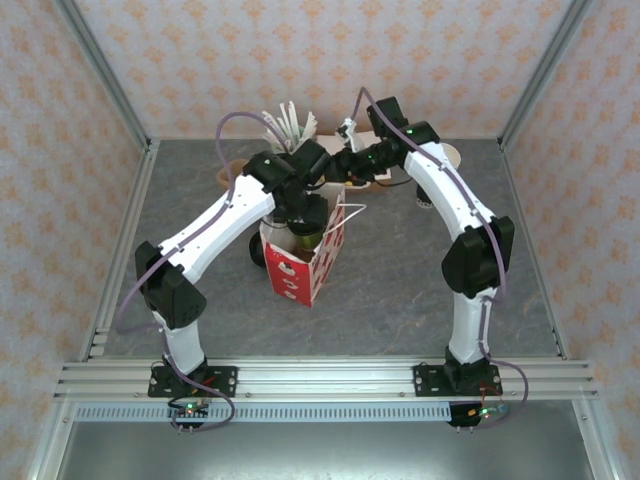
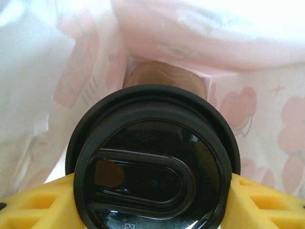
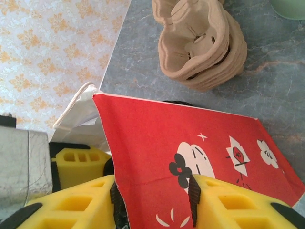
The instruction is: Pack the takeout coffee
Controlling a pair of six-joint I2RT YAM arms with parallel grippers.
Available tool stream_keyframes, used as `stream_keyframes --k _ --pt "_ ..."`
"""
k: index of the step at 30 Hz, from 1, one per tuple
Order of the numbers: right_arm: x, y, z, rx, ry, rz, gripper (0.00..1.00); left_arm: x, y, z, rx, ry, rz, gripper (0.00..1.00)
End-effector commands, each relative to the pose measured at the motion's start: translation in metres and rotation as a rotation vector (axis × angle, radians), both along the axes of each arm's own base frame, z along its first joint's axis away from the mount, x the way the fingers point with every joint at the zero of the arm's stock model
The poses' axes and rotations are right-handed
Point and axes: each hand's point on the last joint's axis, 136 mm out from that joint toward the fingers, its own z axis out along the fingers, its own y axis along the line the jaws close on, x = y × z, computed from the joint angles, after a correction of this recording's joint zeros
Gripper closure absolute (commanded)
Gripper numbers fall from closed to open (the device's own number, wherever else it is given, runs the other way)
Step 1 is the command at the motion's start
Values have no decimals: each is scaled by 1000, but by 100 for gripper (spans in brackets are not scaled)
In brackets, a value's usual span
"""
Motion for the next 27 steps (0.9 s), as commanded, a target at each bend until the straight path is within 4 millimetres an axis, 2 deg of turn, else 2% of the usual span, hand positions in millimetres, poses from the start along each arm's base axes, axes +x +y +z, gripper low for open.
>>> stream_keyframes --k 1,6,13,22,27 --pt "2 10 12 43 -65 60 64 -10 5 20 -45 -46 -8 38" --pt "-5 23 11 79 -76 127 72 -22 15 23 -47 -56 3 38" --pt "-32 44 15 135 -76 239 81 -43 28 30 -45 -79 23 38" --pt "-74 58 15 159 -31 336 82 -68 43 33 -40 -103 34 38" --pt "-90 61 15 158 -14 365 82 -78 47 31 -39 -108 35 38"
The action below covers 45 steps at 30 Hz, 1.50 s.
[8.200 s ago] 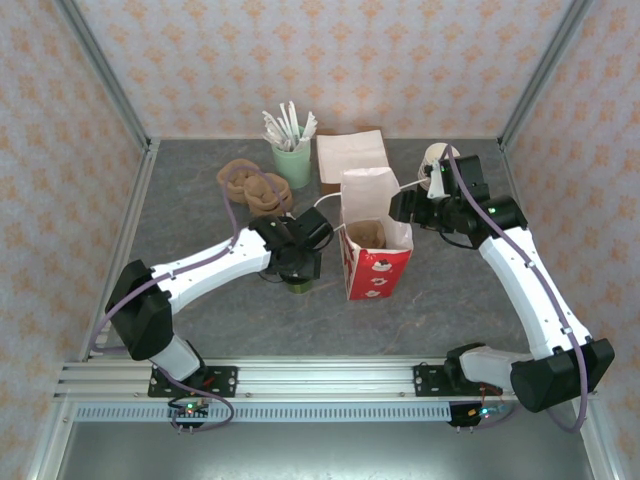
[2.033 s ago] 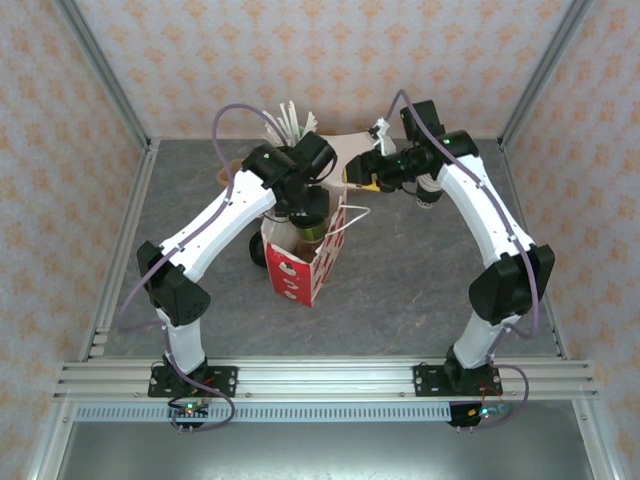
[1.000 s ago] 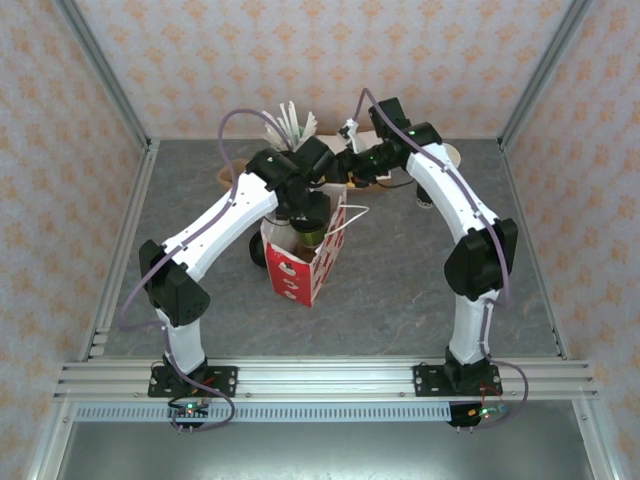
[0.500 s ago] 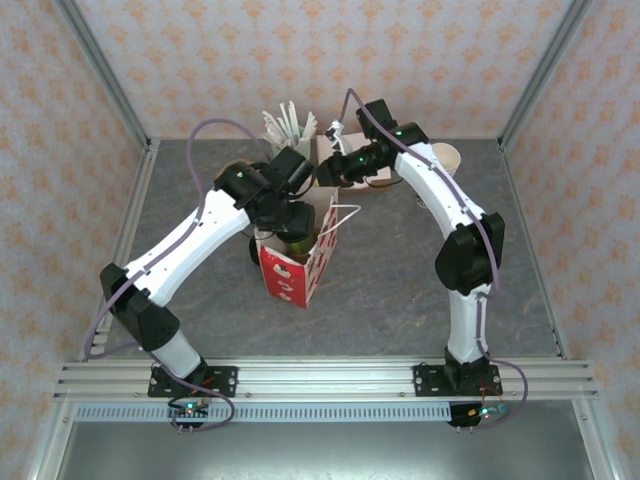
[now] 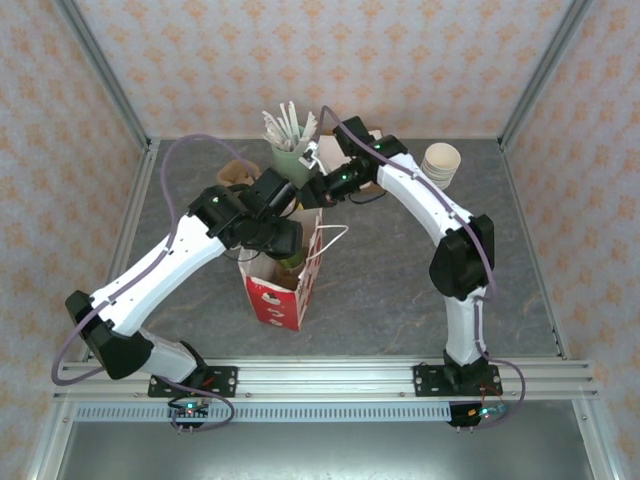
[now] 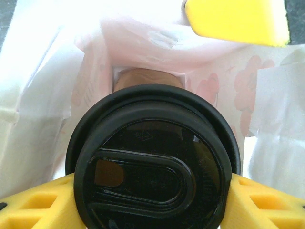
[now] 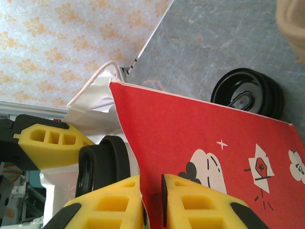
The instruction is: Pack the takeout coffee
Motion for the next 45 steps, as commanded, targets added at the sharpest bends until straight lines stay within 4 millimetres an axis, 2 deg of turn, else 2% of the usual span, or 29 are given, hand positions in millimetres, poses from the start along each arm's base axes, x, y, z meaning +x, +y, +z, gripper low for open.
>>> stream_keyframes --k 1,4,9,12,15,16,27,33,45 --pt "-23 -2 25 44 -41 48 82 -3 8 2 14 -29 29 38" --pt "-29 -1 26 34 -42 57 82 -8 7 -2 24 -22 10 38" --pt "-26 -3 28 1 -37 12 80 -9 3 -1 16 -31 -11 38" --pt "-20 -6 34 -7 -79 -34 64 -7 2 -3 24 -29 -13 38" --pt "-16 -8 37 -14 -109 -61 53 -6 2 -6 31 -32 -17 38" --pt "-14 -9 36 -19 -104 -70 52 -5 2 -6 32 -35 -18 38" --pt "16 -20 42 -47 -118 -200 50 -2 -3 -16 50 -17 -47 38" --pt "12 -19 31 -67 -63 -169 49 0 -1 -12 73 -41 -70 38" --pt "10 -18 19 -80 -50 -133 49 19 -2 -15 106 -76 -118 38"
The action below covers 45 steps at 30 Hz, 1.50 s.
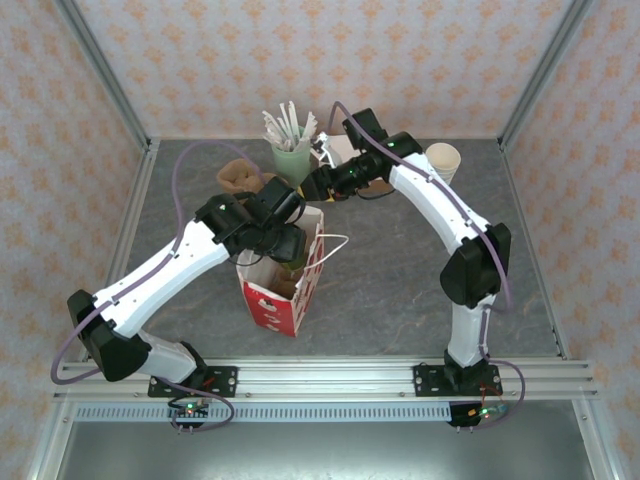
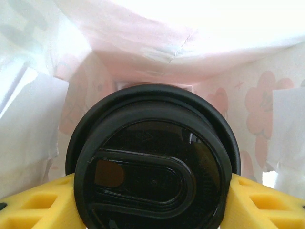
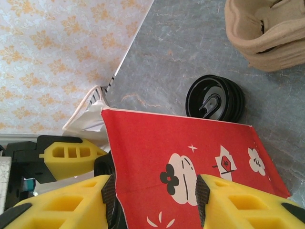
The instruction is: Pack the takeout coffee
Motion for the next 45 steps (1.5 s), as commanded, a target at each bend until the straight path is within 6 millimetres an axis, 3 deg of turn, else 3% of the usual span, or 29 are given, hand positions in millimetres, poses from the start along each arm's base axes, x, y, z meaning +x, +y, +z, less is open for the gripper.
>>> stream_keyframes --k 1,21,45 --pt "-2 2 3 9 -7 23 49 14 3 0 44 -35 -8 38" --pt "15 11 -3 18 -6 -13 49 17 -5 -16 72 32 -83 38" --pt "29 6 1 24 -25 -39 48 27 -20 -40 64 62 -103 37"
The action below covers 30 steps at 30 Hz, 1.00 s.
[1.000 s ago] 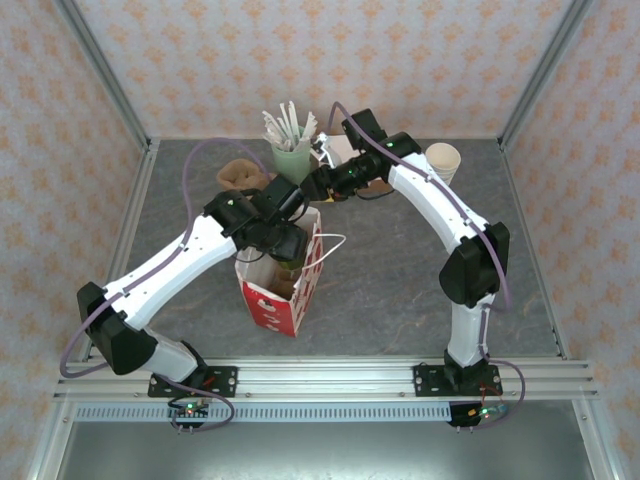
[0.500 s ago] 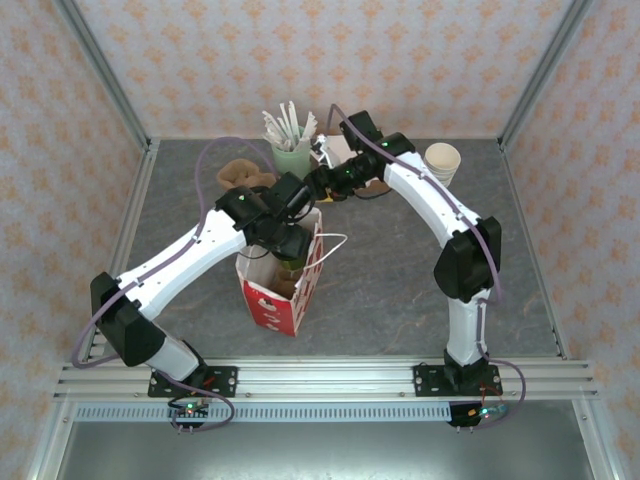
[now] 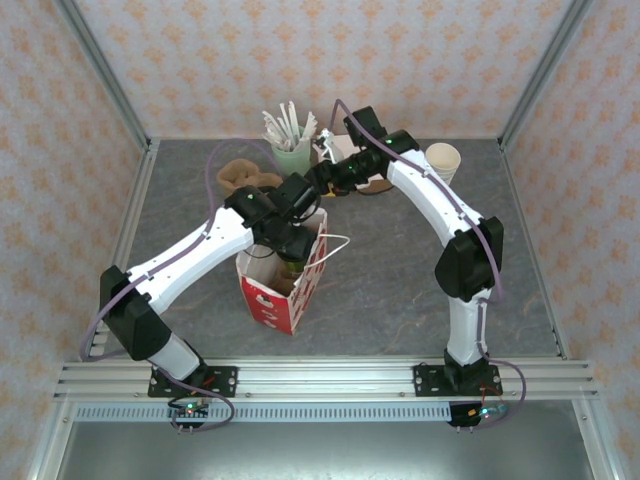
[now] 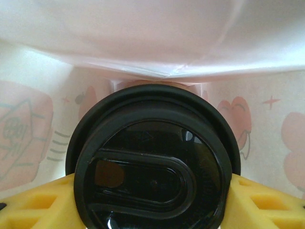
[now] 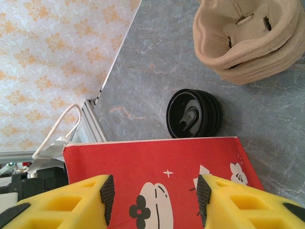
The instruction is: Pack the takeout coffee
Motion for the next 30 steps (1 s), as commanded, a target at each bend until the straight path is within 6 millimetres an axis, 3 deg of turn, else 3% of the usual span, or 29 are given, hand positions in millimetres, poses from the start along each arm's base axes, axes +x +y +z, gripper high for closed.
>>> stream_keyframes --k 1,18,30 --pt "1 8 15 41 -28 22 48 6 -4 -3 -5 -18 -15 37" --pt "5 5 13 38 -24 16 48 7 5 -17 53 -6 4 37" --pt "5 4 14 29 -26 13 48 9 1 -33 53 16 -6 37"
